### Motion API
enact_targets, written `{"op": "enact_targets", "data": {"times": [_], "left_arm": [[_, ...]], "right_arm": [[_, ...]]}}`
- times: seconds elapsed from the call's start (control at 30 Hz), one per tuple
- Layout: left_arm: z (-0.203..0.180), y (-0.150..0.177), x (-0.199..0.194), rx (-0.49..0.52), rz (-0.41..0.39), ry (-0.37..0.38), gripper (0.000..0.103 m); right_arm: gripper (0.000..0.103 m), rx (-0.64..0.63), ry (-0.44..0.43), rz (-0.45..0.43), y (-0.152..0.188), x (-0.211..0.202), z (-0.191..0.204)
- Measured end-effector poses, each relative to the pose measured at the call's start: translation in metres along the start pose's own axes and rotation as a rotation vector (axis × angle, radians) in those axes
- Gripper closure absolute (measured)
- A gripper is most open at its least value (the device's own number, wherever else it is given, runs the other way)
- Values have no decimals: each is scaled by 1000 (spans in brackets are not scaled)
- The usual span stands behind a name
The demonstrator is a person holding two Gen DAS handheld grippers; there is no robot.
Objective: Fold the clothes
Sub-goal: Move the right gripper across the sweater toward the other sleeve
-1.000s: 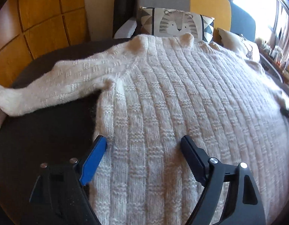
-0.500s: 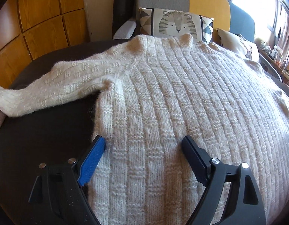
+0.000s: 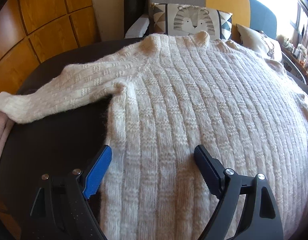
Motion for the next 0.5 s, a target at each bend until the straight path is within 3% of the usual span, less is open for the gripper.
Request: {"op": "enact_targets", "data": {"times": [0.07, 0.13, 0.2, 0.43, 0.5], "left_arm": [[1, 4, -7, -11, -2, -6, 16], [-2, 9, -13, -15, -9, 2, 16], [-3, 14, -16, -18, -9, -7, 16], [-4, 26, -15, -24, -33, -17, 16], [-4, 26, -14, -31, -39, -17, 16]], "right_arm": [[75, 30, -28, -19, -4, -12, 4], [75, 67, -142, -87, -12, -31, 21], [75, 46, -186, -112, -17, -40, 39], [75, -26, -191, -59, -3, -17, 70], [75, -8, -207, -91, 2, -17, 67]]}}
Point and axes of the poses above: each gripper's, at about its wrist camera, not at the fingertips, and x roughly the way its jaws point, z to its left, y to its underside, the point moved 9 cm from there along x, roughly the way its jaws point, and after that the axes turned 1 degree about -z, right-handed, at the moved point
